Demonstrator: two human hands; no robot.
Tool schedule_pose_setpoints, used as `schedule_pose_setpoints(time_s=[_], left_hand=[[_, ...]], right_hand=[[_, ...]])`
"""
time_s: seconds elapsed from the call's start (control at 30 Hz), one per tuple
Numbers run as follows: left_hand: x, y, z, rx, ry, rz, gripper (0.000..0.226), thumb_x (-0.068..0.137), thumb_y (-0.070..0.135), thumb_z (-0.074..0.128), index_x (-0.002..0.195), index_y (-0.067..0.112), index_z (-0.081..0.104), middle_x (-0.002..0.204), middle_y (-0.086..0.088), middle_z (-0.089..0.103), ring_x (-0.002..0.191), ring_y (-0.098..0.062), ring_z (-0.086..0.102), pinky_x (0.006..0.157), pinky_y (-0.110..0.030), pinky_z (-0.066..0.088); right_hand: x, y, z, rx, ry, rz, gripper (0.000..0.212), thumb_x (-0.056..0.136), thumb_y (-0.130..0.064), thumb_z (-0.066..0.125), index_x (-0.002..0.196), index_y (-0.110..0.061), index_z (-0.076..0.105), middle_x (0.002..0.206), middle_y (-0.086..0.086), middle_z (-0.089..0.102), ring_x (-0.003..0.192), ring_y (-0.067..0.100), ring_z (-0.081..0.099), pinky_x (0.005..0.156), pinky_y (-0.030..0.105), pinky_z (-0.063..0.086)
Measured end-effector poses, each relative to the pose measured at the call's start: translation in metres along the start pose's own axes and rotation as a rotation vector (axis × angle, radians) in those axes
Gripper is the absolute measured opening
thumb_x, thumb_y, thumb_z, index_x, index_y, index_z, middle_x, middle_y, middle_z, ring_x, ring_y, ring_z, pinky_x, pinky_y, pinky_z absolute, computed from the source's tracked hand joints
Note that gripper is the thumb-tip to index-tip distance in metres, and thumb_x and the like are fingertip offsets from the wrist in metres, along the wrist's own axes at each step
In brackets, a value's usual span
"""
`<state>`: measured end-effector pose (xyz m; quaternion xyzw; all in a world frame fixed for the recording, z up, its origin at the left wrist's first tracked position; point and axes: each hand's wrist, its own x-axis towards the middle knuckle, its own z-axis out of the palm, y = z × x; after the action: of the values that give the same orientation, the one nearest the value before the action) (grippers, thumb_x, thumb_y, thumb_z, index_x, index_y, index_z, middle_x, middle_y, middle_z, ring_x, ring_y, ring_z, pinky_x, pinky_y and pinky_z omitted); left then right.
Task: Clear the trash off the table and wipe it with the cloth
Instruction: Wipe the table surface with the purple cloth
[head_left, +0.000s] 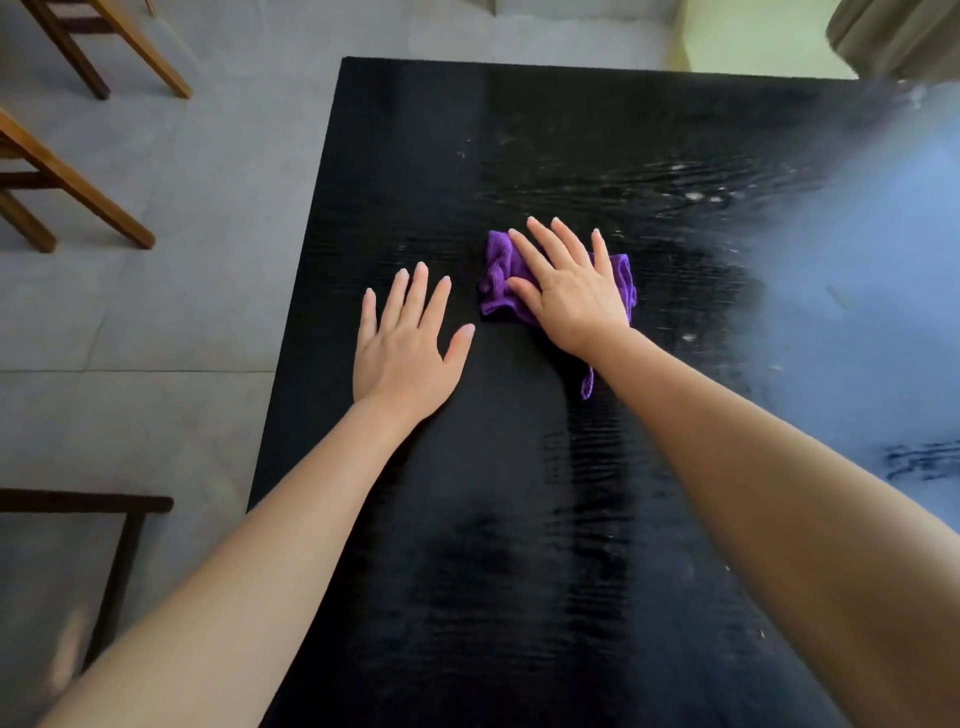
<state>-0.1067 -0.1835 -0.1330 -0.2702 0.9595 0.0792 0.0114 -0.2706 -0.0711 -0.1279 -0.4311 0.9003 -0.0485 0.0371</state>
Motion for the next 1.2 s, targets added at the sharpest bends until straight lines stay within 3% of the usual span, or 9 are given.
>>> schedule_pose_setpoints(time_s=[0.27, 0.37, 0.47, 0.63, 0.8, 0.93, 1.03, 1.2], left_hand=[[0.000, 0.001, 0.001, 0.063, 0.004, -0.017, 0.071, 0.088, 0.058, 0.002, 0.151, 0.026, 0.005, 0.162, 0.001, 0.002, 0.149, -0.015, -0.001, 0.120, -0.041, -0.003], [-0.001, 0.001, 0.002, 0.064, -0.006, -0.021, 0.071, 0.088, 0.059, 0.002, 0.151, 0.026, 0.005, 0.162, 0.000, 0.002, 0.149, -0.015, -0.002, 0.121, -0.042, -0.002], [-0.001, 0.002, 0.001, 0.072, -0.013, -0.023, 0.071, 0.088, 0.058, 0.001, 0.151, 0.026, 0.004, 0.162, 0.000, 0.002, 0.149, -0.016, -0.002, 0.121, -0.042, -0.002], [-0.011, 0.008, 0.000, 0.058, -0.053, -0.054, 0.065, 0.095, 0.053, 0.014, 0.151, 0.023, 0.002, 0.162, -0.001, -0.002, 0.149, -0.016, -0.006, 0.121, -0.041, -0.004], [-0.061, 0.024, 0.002, 0.042, -0.031, -0.051, 0.076, 0.086, 0.059, 0.000, 0.151, 0.021, 0.005, 0.162, -0.003, 0.001, 0.149, -0.017, -0.002, 0.121, -0.040, -0.003], [-0.102, 0.053, 0.006, 0.028, -0.042, -0.027, 0.076, 0.087, 0.058, 0.001, 0.151, 0.019, 0.006, 0.162, -0.004, 0.003, 0.149, -0.017, -0.001, 0.121, -0.040, -0.003], [-0.134, 0.081, 0.011, 0.006, -0.051, 0.026, 0.075, 0.087, 0.059, 0.001, 0.151, 0.020, 0.005, 0.162, -0.003, 0.000, 0.149, -0.017, -0.003, 0.121, -0.041, -0.004], [-0.184, 0.111, 0.017, 0.014, -0.081, 0.092, 0.076, 0.084, 0.059, -0.006, 0.151, 0.021, -0.003, 0.161, -0.003, -0.008, 0.149, -0.016, -0.010, 0.121, -0.040, -0.007]], right_hand=[[0.059, 0.014, -0.001, 0.022, -0.005, -0.083, 0.056, 0.099, -0.047, 0.025, 0.150, -0.027, 0.016, 0.159, -0.004, 0.018, 0.148, 0.019, 0.008, 0.120, 0.047, 0.002], [0.072, 0.018, -0.002, 0.017, 0.045, -0.119, 0.055, 0.099, -0.046, 0.028, 0.149, -0.024, 0.023, 0.151, -0.001, 0.033, 0.142, 0.023, 0.023, 0.119, 0.045, 0.012], [0.072, 0.019, -0.005, 0.028, 0.117, -0.160, 0.052, 0.097, -0.043, 0.036, 0.145, -0.021, 0.034, 0.137, 0.005, 0.043, 0.124, 0.030, 0.038, 0.105, 0.040, 0.029], [0.058, 0.020, -0.008, 0.076, 0.171, -0.161, 0.038, 0.096, -0.033, 0.044, 0.128, -0.015, 0.053, 0.121, 0.014, 0.050, 0.108, 0.034, 0.044, 0.087, 0.041, 0.038], [0.016, 0.030, -0.009, 0.131, 0.195, -0.198, 0.033, 0.092, -0.029, 0.052, 0.117, -0.011, 0.063, 0.107, 0.017, 0.055, 0.094, 0.036, 0.048, 0.077, 0.041, 0.040], [-0.036, 0.038, -0.009, 0.149, 0.219, -0.162, 0.036, 0.088, -0.034, 0.049, 0.109, -0.010, 0.067, 0.098, 0.017, 0.058, 0.084, 0.036, 0.050, 0.072, 0.043, 0.045], [-0.082, 0.041, -0.009, 0.153, 0.233, -0.095, 0.046, 0.087, -0.040, 0.040, 0.108, -0.011, 0.068, 0.094, 0.016, 0.059, 0.079, 0.035, 0.051, 0.068, 0.041, 0.046], [-0.172, 0.041, -0.007, 0.154, 0.259, -0.016, 0.045, 0.086, -0.038, 0.041, 0.112, -0.013, 0.068, 0.091, 0.013, 0.060, 0.075, 0.033, 0.051, 0.067, 0.039, 0.047]])
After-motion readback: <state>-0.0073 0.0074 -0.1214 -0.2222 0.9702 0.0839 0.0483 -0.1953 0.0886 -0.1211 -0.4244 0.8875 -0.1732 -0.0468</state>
